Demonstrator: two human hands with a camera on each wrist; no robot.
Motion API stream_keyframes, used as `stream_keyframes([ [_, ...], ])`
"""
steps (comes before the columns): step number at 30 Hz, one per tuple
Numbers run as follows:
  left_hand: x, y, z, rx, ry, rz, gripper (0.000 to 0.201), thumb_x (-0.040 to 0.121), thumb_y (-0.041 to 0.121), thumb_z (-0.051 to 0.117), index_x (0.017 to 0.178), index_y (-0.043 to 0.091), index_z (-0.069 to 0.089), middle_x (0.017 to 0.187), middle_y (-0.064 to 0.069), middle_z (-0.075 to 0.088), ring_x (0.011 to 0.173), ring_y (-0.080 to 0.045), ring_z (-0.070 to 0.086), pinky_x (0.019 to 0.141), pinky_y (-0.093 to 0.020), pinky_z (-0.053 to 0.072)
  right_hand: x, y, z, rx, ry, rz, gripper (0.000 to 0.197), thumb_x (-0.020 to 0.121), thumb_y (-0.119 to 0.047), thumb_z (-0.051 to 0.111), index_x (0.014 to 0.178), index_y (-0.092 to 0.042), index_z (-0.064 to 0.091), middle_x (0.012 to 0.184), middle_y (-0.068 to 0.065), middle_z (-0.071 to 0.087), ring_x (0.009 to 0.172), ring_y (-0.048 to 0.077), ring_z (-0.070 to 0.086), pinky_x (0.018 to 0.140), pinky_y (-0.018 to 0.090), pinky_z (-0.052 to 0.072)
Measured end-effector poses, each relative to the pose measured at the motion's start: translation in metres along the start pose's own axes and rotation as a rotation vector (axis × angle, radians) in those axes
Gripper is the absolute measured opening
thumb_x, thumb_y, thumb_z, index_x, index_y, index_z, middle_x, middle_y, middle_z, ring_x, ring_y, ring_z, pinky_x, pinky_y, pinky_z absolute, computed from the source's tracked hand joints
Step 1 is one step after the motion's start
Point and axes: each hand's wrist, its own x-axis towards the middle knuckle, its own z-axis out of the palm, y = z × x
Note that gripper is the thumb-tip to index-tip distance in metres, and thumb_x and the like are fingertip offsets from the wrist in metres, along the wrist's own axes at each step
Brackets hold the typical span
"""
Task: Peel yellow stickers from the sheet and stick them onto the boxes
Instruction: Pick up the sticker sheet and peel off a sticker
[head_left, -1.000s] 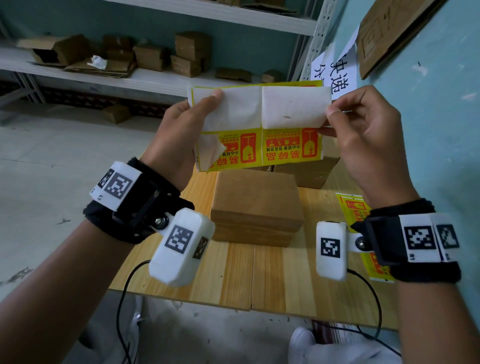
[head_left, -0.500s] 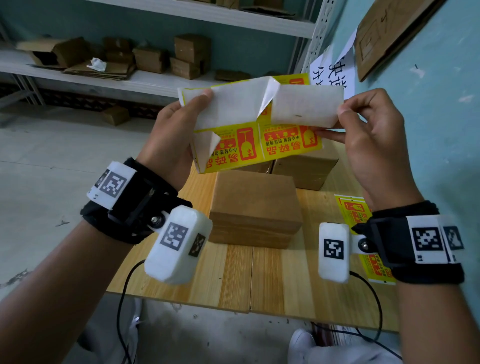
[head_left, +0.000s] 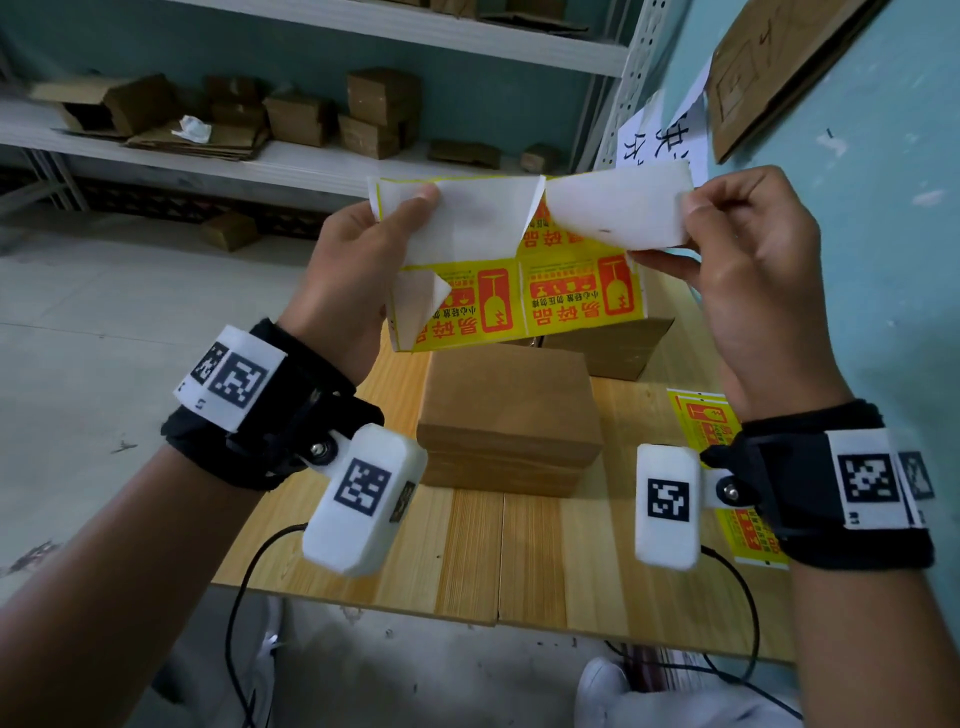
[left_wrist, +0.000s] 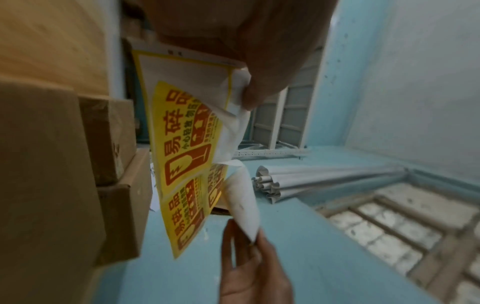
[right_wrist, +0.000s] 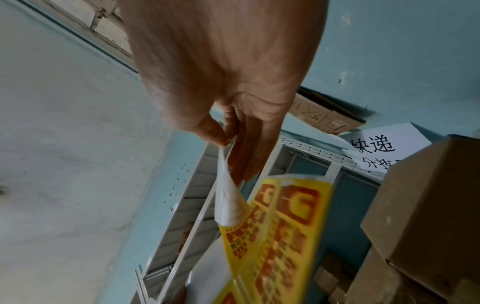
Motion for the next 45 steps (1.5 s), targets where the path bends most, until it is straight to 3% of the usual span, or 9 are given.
stream_keyframes([
  [4, -0.004, 0.000, 0.004, 0.102, -0.056, 0.070, 0.021, 0.099, 0.022, 0.053, 0.095, 0.012, 0.071, 0.096, -0.004, 0.076, 0.086, -0.016, 0.073, 0.078, -0.031, 0.058, -0.001, -0.004, 0.003, 0.018, 0.011, 0.027, 0.006, 0.096, -0.017, 0.053, 0.090, -0.018, 0.052, 0.098, 0.010, 0.059, 0.095, 0.013, 0.062, 0.083, 0.041, 0.061],
  [7, -0.006, -0.001, 0.004, 0.202, -0.078, 0.111, 0.022, 0.099, 0.025, 0.052, 0.097, 0.013, 0.071, 0.099, -0.007, 0.076, 0.091, -0.022, 0.073, 0.084, -0.040, 0.058, -0.003, -0.008, 0.008, 0.191, 0.003, 0.116, 0.012, 0.101, -0.009, 0.050, 0.090, -0.012, 0.052, 0.090, 0.004, 0.058, 0.088, 0.016, 0.064, 0.081, 0.040, 0.061],
  [11, -0.008, -0.003, 0.006, 0.330, -0.097, 0.198, 0.028, 0.100, 0.027, 0.052, 0.101, 0.008, 0.072, 0.097, -0.010, 0.076, 0.090, -0.028, 0.072, 0.081, -0.050, 0.056, -0.003, -0.016, 0.016, 0.540, -0.022, 0.267, 0.009, 0.102, -0.006, 0.046, 0.096, -0.005, 0.053, 0.098, 0.012, 0.057, 0.091, 0.027, 0.070, 0.076, 0.039, 0.059],
  [15, -0.011, -0.004, 0.008, 0.419, -0.137, 0.261, 0.022, 0.100, 0.025, 0.051, 0.093, 0.017, 0.071, 0.083, 0.004, 0.074, 0.074, -0.010, 0.071, 0.067, -0.032, 0.056, -0.006, -0.022, 0.019, 0.786, -0.078, 0.316, 0.026, 0.105, -0.009, 0.039, 0.126, 0.004, 0.046, 0.116, 0.022, 0.058, 0.097, 0.029, 0.072, 0.081, 0.045, 0.059],
  [19, -0.012, -0.005, 0.010, 0.432, -0.154, 0.239, 0.022, 0.100, 0.026, 0.051, 0.088, 0.025, 0.069, 0.074, 0.011, 0.072, 0.069, -0.003, 0.069, 0.063, -0.021, 0.052, -0.006, -0.028, 0.017, 0.943, -0.100, 0.308, 0.031, 0.105, -0.012, 0.038, 0.132, 0.003, 0.043, 0.114, 0.020, 0.062, 0.095, 0.026, 0.072, 0.088, 0.052, 0.057],
  [24, -0.008, -0.003, 0.007, 0.257, -0.075, 0.152, 0.024, 0.099, 0.027, 0.052, 0.085, 0.020, 0.071, 0.095, -0.006, 0.076, 0.089, -0.023, 0.073, 0.081, -0.042, 0.058, -0.003, -0.027, 0.010, 0.955, -0.087, 0.297, 0.030, 0.105, -0.013, 0.039, 0.130, 0.001, 0.047, 0.112, 0.016, 0.062, 0.099, 0.027, 0.070, 0.089, 0.052, 0.056],
  [33, -0.010, 0.000, 0.011, -0.032, -0.143, 0.001, 0.022, 0.100, 0.019, 0.049, 0.105, 0.009, 0.069, 0.109, -0.011, 0.073, 0.105, -0.028, 0.068, 0.096, -0.044, 0.052, -0.005, -0.012, 0.021, 0.906, -0.098, 0.333, 0.029, 0.103, -0.016, 0.042, 0.130, -0.005, 0.047, 0.111, 0.011, 0.063, 0.107, 0.024, 0.066, 0.099, 0.056, 0.050],
  [41, -0.008, 0.000, 0.007, -0.010, -0.421, -0.061, 0.048, 0.086, -0.014, 0.045, 0.126, 0.009, 0.059, 0.118, -0.005, 0.071, 0.109, -0.021, 0.067, 0.083, -0.029, 0.055, -0.006, -0.007, 0.025, 0.937, -0.159, 0.321, 0.023, 0.103, -0.014, 0.042, 0.124, -0.006, 0.047, 0.112, 0.012, 0.062, 0.106, 0.025, 0.065, 0.100, 0.060, 0.048],
  [45, -0.004, -0.009, 0.004, 0.086, -0.421, -0.111, 0.045, 0.084, -0.009, 0.054, 0.124, 0.010, 0.060, 0.120, -0.006, 0.070, 0.116, -0.022, 0.063, 0.096, -0.039, 0.050, -0.011, 0.003, 0.036, 0.914, -0.161, 0.374, 0.019, 0.103, -0.013, 0.043, 0.121, -0.008, 0.047, 0.106, 0.012, 0.062, 0.092, 0.018, 0.069, 0.099, 0.057, 0.050],
])
